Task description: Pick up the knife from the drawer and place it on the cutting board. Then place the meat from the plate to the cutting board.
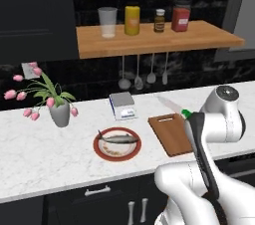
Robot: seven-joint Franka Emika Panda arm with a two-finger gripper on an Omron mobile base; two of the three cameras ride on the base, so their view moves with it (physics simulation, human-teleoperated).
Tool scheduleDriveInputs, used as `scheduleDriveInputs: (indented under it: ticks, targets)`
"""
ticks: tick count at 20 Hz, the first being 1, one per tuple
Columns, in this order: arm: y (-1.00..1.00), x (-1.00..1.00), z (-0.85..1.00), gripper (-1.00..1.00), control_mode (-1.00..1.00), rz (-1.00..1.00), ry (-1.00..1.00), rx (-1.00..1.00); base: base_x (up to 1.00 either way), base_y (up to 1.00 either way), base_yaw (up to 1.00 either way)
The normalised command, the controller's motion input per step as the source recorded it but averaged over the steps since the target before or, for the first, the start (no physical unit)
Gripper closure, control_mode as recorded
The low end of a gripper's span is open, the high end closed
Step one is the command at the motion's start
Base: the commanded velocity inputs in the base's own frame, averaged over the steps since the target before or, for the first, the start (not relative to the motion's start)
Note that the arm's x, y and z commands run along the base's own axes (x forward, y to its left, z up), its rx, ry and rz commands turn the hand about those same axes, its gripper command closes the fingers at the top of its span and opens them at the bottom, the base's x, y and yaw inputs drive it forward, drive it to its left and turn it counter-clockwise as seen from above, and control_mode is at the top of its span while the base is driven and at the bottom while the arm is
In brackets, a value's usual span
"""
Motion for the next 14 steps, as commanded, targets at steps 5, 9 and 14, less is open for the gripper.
scheduleDriveInputs:
  ticks: [5,9,14]
  targets:
    - [0.15,0.27,-0.21,1.0,-1.0,0.0,0.1,0.0,0.1,0.09,0.0]
    - [-0.03,0.31,-0.22,1.0,-1.0,0.0,0.23,0.0,0.0,0.0,0.0]
    - [-0.31,0.24,-0.21,1.0,-1.0,0.0,0.23,0.0,0.0,0.0,0.0]
